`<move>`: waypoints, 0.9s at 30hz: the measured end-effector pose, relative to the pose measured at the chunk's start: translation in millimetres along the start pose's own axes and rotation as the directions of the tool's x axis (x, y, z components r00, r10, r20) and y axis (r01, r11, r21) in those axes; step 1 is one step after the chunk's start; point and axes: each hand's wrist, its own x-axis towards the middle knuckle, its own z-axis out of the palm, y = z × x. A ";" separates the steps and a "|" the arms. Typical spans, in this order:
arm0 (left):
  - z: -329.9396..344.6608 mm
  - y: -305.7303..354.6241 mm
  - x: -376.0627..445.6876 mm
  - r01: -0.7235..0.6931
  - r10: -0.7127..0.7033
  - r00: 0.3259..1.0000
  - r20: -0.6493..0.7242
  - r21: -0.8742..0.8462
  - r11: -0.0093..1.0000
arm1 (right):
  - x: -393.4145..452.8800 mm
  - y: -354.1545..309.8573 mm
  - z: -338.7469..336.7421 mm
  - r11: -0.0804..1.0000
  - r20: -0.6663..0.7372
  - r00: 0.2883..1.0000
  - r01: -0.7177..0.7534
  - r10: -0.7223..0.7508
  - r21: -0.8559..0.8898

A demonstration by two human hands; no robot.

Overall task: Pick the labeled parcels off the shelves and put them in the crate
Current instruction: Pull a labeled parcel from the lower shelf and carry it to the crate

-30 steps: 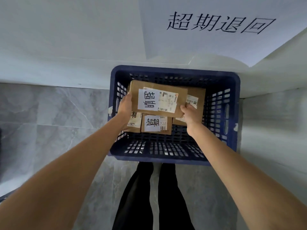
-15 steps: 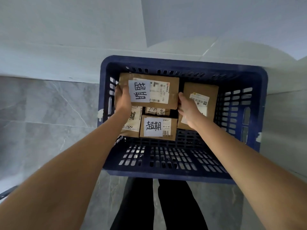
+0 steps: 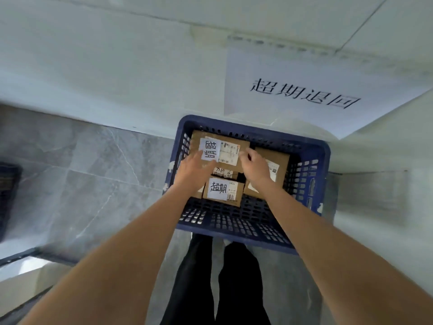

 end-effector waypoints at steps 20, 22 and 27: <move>-94.7 -130.2 -361.7 0.387 -0.424 0.780 -0.460 -0.179 0.905 | -248.9 -131.6 104.2 0.518 0.656 0.693 0.696 -0.299 -0.498; -93.7 -170.2 -396.9 0.436 -0.491 0.713 -0.501 -0.232 0.870 | -284.7 -135.9 142.3 0.436 0.710 0.631 0.760 -0.313 -0.483; -69.7 -260.0 -498.9 0.508 -0.671 0.556 -0.491 -0.438 0.742 | -383.4 -115.8 233.6 0.275 0.811 0.500 0.861 -0.303 -0.428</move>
